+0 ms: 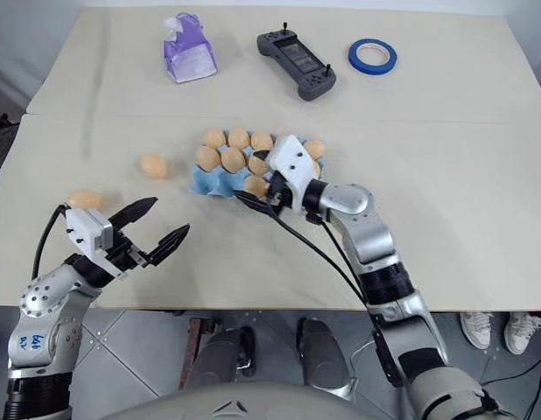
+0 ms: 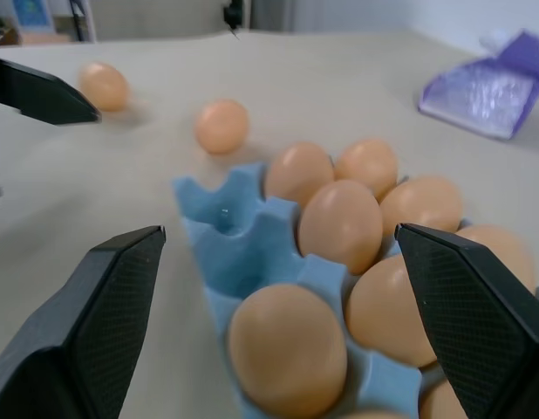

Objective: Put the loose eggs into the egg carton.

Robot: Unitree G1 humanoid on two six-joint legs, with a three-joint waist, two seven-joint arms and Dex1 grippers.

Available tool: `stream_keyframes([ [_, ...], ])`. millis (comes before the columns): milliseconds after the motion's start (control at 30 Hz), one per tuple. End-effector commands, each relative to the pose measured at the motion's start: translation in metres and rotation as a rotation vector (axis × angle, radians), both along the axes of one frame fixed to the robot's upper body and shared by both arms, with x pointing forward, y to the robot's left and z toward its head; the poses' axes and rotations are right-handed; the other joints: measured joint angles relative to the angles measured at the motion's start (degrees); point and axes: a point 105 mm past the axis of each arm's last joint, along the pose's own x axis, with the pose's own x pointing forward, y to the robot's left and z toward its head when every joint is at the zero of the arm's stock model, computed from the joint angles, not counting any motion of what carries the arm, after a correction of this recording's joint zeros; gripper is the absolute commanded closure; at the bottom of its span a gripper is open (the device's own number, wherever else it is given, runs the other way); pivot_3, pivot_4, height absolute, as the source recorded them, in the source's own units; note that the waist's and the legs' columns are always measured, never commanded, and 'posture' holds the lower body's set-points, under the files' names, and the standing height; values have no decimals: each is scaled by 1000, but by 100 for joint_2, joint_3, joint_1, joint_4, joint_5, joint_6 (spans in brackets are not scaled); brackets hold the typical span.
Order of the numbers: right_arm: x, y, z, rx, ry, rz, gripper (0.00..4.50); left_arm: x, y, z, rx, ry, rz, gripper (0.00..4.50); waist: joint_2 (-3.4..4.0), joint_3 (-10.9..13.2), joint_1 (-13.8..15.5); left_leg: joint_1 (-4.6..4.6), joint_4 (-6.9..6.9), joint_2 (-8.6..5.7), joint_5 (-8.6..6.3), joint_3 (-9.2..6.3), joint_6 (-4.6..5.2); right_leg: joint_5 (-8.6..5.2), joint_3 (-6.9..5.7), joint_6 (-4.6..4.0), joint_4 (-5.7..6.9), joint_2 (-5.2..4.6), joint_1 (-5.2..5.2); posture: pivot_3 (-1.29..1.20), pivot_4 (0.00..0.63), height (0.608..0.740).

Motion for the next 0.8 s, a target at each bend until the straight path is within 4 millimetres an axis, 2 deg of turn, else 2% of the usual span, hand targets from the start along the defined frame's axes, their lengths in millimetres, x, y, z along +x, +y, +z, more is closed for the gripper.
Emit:
stream_keyframes([
  [33,-16,-34,13,58,-92,34,28,-5,10,12,5,-47,37,0,-1,0,26,0,1,0,0,0,1,0,-1,0,-7,0,5,0,150,740],
  [133,-25,-74,-5,31,-68,36,28,-9,21,9,12,-36,81,0,-1,1,62,2,2,0,-1,0,5,0,-4,0,-34,0,22,0,150,740],
  [233,-32,-107,-13,42,-56,-18,28,-13,36,8,2,-27,160,0,-2,1,67,4,3,1,0,6,7,1,0,1,-37,0,23,0,150,740],
  [300,-42,-119,-17,37,-33,-19,28,-16,51,8,4,-36,252,0,-2,1,62,12,2,3,0,7,6,1,2,1,-32,2,25,0,150,740],
  [433,-54,-115,-20,65,-9,11,28,-20,72,10,-47,-59,407,0,-3,2,53,15,1,7,1,7,5,0,2,0,-29,4,26,0,150,740],
  [500,-63,-106,-21,93,9,56,28,-23,75,9,-92,-56,457,0,-3,2,69,17,5,6,4,8,5,1,5,1,-24,3,27,0,150,740],
  [600,-72,-93,-25,106,-2,81,28,-23,70,7,-140,-45,469,0,-9,1,124,21,9,6,3,5,4,0,4,0,-22,3,33,0,150,740],
  [700,-72,-90,-26,119,-19,64,28,-19,65,8,-166,-43,457,0,-9,1,151,20,9,5,3,6,3,0,5,0,-24,2,31,0,150,740],
  [800,-67,-87,-31,87,-42,39,28,3,60,15,-193,-69,472,0,-9,1,181,19,12,2,3,4,3,1,4,0,-26,-1,33,0,150,740],
])
